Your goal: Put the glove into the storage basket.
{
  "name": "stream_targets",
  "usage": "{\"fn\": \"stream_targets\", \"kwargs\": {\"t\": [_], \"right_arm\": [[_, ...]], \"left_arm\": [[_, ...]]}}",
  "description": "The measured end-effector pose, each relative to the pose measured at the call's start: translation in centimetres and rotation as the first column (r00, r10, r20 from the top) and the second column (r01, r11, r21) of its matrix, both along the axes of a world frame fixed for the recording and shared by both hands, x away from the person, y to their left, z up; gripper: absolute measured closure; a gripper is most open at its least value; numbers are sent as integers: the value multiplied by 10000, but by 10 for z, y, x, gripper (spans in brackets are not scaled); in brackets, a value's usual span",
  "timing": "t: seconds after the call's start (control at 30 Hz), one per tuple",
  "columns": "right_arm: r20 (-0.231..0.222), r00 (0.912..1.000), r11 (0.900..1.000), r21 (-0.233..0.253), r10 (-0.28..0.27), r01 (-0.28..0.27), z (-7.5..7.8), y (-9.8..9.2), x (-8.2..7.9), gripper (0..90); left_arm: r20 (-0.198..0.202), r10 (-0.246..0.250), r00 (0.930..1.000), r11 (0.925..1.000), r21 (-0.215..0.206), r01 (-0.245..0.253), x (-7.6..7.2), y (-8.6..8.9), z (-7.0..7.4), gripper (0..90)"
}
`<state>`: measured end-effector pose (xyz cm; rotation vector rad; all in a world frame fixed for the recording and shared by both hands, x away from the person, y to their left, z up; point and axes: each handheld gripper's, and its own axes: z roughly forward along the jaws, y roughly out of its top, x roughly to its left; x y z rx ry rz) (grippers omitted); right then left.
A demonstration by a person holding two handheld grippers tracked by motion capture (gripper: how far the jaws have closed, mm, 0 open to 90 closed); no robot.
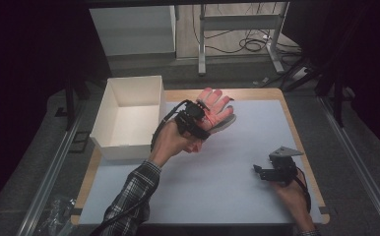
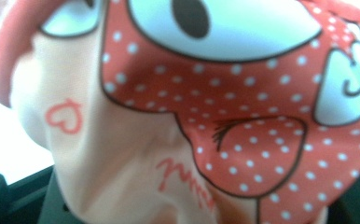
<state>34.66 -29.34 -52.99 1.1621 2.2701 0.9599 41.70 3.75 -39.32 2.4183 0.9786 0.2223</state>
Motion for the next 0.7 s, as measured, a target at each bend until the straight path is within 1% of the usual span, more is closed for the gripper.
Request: {"fn": "stream_targets", "kwargs": {"t": [0.13,0.17,0.23,0.3,0.37,0.47,0.6,0.7], "right_arm": [[23,10000,10000,-13,12,-12,0,0,0,227],[33,10000,10000,-15,15,-15,0,0,0,227],[3,10000,10000,2,0,0,0,0,0,227],[10,10000,10000,0,6,-6,0,0,0,227],[14,10000,10000,-4,9,-9,0,0,0,227],[12,10000,10000,-1,9,-9,0,0,0,227],[15,10000,10000,-5,10,-10,0,0,0,227],[19,10000,10000,-5,11,-11,0,0,0,227]], "left_arm": [[39,392,9992,9992,-84,-391,6,14,14,394],[108,536,9985,9986,5,-536,7,19,19,394],[138,872,9961,9962,-76,-871,10,27,26,394],[249,1189,9926,9929,-84,-1188,13,36,32,393],[280,1448,9891,9894,-130,-1444,15,43,37,393],[390,1826,9824,9832,-130,-1822,18,56,43,392],[474,2167,9751,9762,-87,-2166,20,69,50,392],[574,2523,9659,9676,-73,-2523,22,82,54,390]]}}
